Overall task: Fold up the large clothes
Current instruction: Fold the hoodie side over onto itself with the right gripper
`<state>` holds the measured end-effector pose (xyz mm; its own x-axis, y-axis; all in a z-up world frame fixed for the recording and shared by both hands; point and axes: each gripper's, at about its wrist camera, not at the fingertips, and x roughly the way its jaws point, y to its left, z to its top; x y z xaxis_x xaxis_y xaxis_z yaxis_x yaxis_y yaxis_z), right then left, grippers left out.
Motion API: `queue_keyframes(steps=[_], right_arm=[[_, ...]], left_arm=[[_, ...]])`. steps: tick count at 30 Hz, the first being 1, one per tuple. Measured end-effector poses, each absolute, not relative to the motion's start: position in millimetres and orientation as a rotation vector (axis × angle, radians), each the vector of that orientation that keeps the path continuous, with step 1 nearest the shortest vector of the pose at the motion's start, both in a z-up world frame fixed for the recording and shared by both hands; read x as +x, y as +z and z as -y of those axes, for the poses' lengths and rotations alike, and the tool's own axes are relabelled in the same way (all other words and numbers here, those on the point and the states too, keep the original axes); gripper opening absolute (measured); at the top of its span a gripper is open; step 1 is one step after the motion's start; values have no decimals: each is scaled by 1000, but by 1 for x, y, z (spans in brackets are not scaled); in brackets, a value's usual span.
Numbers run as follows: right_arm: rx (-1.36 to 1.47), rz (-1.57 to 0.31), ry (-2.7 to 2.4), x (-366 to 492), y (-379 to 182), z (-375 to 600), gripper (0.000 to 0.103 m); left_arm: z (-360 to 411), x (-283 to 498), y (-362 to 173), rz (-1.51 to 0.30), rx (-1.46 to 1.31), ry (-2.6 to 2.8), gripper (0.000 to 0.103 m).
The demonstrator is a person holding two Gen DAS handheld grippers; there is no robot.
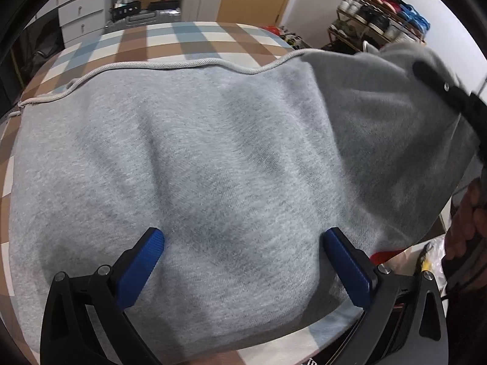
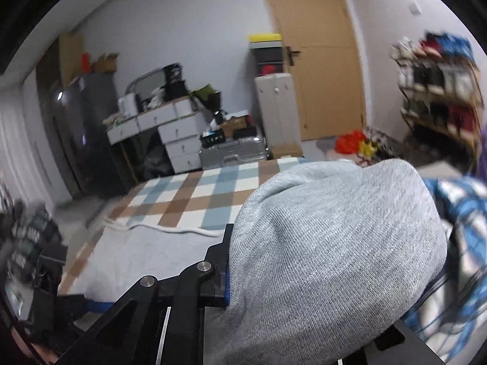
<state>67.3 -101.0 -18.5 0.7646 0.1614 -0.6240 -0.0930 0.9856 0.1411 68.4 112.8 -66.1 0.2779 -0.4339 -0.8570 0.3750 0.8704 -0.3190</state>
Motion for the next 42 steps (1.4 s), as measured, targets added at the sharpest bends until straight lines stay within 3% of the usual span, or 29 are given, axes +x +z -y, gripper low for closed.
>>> queue_keyframes(steps=[8,16,21,28,38,40,42], right_arm=[[-30,-734,163,96,2,70,15],[-375,-697,285,92,24,-63,15],[-618,-735,446,71,-23,-153,16],[-556,-912,624,59,-111,-193,19],[-264,-965,756,48,-117,-160,41],[-164,-973,805,46,-117,-151,47],[-90,-986,851,46,-116,-146,61]], left_arm=[[-121,81,-59,-1238,-166,-643,102],[-238,63,-35,-1243,-221,-625,102],[-324,40,-27,-1188,-309,-531,102],[-374,14,-36,-1184,-487,-534,102],[-378,58,-26,-1164,-598,-542,102],[-361,77,-13,-1155,-579,-603,102],[-344,94,-7,-1180,-569,-602,102]])
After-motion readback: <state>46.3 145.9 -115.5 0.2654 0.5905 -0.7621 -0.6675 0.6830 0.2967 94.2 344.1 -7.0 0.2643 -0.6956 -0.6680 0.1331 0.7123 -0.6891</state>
